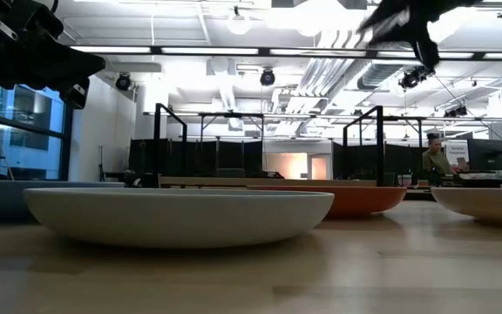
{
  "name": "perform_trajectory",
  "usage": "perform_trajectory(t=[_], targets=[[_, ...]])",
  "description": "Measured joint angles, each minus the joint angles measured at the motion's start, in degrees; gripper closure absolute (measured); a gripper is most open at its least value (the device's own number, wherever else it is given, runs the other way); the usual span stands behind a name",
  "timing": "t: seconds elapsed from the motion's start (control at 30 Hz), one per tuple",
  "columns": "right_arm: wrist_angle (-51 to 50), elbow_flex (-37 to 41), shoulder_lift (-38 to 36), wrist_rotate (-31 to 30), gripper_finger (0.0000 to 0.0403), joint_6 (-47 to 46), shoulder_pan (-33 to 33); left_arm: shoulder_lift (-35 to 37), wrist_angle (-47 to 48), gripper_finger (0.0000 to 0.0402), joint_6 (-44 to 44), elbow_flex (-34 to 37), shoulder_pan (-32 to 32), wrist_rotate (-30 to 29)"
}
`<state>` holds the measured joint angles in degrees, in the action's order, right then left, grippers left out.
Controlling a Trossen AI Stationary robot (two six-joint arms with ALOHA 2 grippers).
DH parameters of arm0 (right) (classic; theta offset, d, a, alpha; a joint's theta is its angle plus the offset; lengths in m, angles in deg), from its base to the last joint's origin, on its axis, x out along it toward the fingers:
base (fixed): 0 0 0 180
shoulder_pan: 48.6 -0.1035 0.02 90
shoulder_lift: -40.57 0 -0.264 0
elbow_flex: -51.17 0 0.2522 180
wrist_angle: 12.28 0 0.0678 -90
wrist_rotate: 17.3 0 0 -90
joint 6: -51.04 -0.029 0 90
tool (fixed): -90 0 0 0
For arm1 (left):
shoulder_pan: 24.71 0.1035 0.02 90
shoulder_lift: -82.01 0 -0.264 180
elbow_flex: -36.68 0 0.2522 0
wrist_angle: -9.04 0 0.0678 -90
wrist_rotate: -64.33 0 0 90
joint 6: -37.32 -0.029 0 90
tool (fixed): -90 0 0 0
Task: Place and stack plates onto a shelf
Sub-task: Put the orange plate on the shelf
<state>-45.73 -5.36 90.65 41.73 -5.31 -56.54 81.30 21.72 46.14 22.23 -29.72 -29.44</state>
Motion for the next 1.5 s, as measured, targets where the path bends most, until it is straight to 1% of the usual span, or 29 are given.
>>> perform_trajectory(t=[0.07, 0.13, 0.23, 0.33, 0.4, 0.6, 0.8, 1.1, 1.17, 1.23, 1.33, 1.43, 1.47, 1.5], targets=[[-8.30, -3.58, 4.69, 1.58, 0.0276, -5.30, 0.50, 0.02, 0.00, 0.0401, 0.00, 0.00, 0.00, 0.00], [-13.24, -5.50, 8.80, 4.54, 0.0250, -8.51, 0.92, 0.02, 0.00, 0.0401, 0.00, 0.00, 0.00, 0.00], [-15.10, -6.09, 13.74, 10.28, 0.0221, -11.24, 1.36, 0.02, 0.00, 0.0402, 0.00, 0.00, 0.00, 0.00], [-14.64, -5.49, 17.91, 14.79, 0.0205, -13.18, 1.77, 0.00, -0.02, 0.0402, 0.00, 0.00, -0.02, 0.00], [-15.35, -4.65, 20.40, 16.07, 0.0202, -14.21, 2.20, 0.01, -0.02, 0.0402, 0.00, 0.00, 0.00, 0.00], [-15.40, -3.20, 26.78, 16.35, 0.0202, -18.34, 4.58, 0.02, 0.00, 0.0401, 0.00, 0.00, -0.01, 0.00], [-14.48, -3.20, 32.91, 15.59, 0.0202, -18.26, 6.70, 0.02, -0.02, 0.0402, 0.00, 0.00, 0.00, 0.00], [-12.14, -3.20, 40.47, 18.78, 0.0203, -16.75, 6.94, 0.02, 0.00, 0.0402, 0.00, 0.00, 0.00, 0.00], [-11.11, -3.20, 41.36, 19.12, 0.0213, -16.71, 6.94, 0.02, -0.02, 0.0401, 0.00, 0.00, 0.00, 0.00], [-10.75, -3.20, 41.97, 19.20, 0.0234, -16.75, 6.74, 0.01, -0.02, 0.0402, 0.00, 0.00, 0.00, 0.00], [-10.37, -3.27, 42.50, 19.30, 0.0291, -16.76, 6.66, 0.00, -0.02, 0.0401, 0.00, 0.00, 0.00, 0.00], [-10.76, -3.31, 42.08, 18.60, 0.0366, -16.73, 6.68, 0.02, -0.02, 0.0401, 0.00, 0.00, 0.00, 0.00], [-10.71, -3.33, 41.64, 18.51, 0.0383, -16.69, 6.68, 0.01, 0.00, 0.0402, 0.00, 0.00, 0.00, 0.00], [-10.48, -3.34, 41.20, 18.57, 0.0391, -16.23, 6.68, 0.00, -0.01, 0.0401, 0.00, 0.00, -0.01, 0.00]])
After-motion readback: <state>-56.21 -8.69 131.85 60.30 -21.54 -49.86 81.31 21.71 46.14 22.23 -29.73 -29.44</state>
